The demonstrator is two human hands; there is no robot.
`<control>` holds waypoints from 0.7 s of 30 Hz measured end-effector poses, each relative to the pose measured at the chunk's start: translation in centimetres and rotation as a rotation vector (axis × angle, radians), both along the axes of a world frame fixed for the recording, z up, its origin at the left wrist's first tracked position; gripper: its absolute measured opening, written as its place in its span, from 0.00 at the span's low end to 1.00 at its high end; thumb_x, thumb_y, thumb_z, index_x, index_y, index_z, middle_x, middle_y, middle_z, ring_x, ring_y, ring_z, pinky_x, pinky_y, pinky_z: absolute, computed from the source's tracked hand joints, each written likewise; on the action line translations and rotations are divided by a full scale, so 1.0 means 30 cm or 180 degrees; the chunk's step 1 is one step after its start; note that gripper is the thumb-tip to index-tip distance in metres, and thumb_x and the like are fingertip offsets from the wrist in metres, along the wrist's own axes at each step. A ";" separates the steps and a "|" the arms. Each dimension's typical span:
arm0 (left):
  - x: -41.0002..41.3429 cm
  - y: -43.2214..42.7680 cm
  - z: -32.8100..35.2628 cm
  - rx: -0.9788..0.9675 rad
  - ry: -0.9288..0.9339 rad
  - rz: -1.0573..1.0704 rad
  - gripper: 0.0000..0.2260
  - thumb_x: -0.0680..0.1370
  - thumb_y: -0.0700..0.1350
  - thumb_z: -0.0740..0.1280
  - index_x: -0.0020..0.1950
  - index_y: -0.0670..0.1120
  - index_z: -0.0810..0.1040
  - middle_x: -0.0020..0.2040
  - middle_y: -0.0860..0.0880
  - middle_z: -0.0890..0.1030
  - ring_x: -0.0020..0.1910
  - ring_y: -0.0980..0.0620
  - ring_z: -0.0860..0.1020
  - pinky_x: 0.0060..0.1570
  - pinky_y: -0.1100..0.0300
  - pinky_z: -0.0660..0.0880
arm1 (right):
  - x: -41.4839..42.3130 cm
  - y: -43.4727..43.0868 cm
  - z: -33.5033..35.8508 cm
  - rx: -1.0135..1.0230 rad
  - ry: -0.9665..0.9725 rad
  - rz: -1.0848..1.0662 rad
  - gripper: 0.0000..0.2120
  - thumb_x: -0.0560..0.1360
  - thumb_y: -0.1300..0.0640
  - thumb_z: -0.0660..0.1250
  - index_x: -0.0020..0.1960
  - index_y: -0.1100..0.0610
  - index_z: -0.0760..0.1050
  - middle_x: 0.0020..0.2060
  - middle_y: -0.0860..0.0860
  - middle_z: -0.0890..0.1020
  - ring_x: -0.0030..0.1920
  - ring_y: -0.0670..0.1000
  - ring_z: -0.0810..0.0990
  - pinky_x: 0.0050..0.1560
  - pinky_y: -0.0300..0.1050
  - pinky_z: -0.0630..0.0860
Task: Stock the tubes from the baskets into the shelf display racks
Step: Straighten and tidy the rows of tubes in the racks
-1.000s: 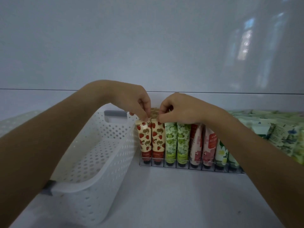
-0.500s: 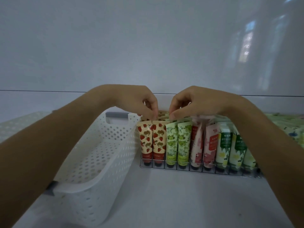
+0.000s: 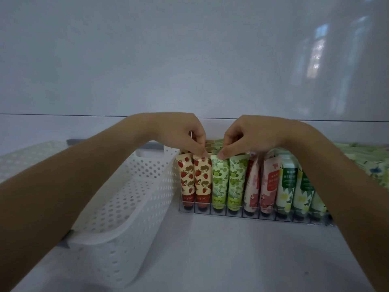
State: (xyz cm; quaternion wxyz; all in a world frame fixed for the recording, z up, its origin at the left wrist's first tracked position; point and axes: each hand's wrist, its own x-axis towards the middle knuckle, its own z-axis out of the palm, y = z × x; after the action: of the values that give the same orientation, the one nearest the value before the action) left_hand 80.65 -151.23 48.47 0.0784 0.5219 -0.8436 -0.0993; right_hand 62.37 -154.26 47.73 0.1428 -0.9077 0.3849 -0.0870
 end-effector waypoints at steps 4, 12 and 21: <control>-0.002 -0.001 0.002 0.0066 0.0034 -0.0009 0.10 0.73 0.48 0.70 0.41 0.41 0.82 0.23 0.61 0.75 0.23 0.65 0.70 0.27 0.78 0.64 | -0.001 -0.003 0.000 0.0005 -0.0034 -0.0003 0.13 0.68 0.41 0.70 0.33 0.49 0.76 0.23 0.44 0.72 0.28 0.48 0.71 0.29 0.35 0.66; 0.007 -0.005 0.003 0.0149 0.0046 -0.0072 0.06 0.73 0.47 0.70 0.42 0.45 0.82 0.24 0.65 0.75 0.23 0.68 0.70 0.26 0.79 0.63 | -0.041 -0.002 0.027 0.0074 -0.0142 0.0048 0.06 0.69 0.46 0.70 0.41 0.47 0.80 0.32 0.37 0.81 0.34 0.36 0.77 0.40 0.35 0.69; 0.027 -0.038 0.022 -0.0433 0.0299 0.0106 0.06 0.76 0.48 0.66 0.45 0.47 0.81 0.38 0.57 0.79 0.28 0.70 0.72 0.30 0.80 0.66 | -0.068 -0.055 0.022 -0.0542 -0.0935 -0.0265 0.03 0.73 0.52 0.68 0.41 0.46 0.79 0.38 0.37 0.79 0.37 0.32 0.76 0.38 0.26 0.67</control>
State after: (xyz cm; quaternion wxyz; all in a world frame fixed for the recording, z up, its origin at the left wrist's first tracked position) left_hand 81.47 -152.35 49.14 0.1548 0.5241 -0.8350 -0.0649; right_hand 60.34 -155.90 48.38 0.1165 -0.8773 0.3883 -0.2569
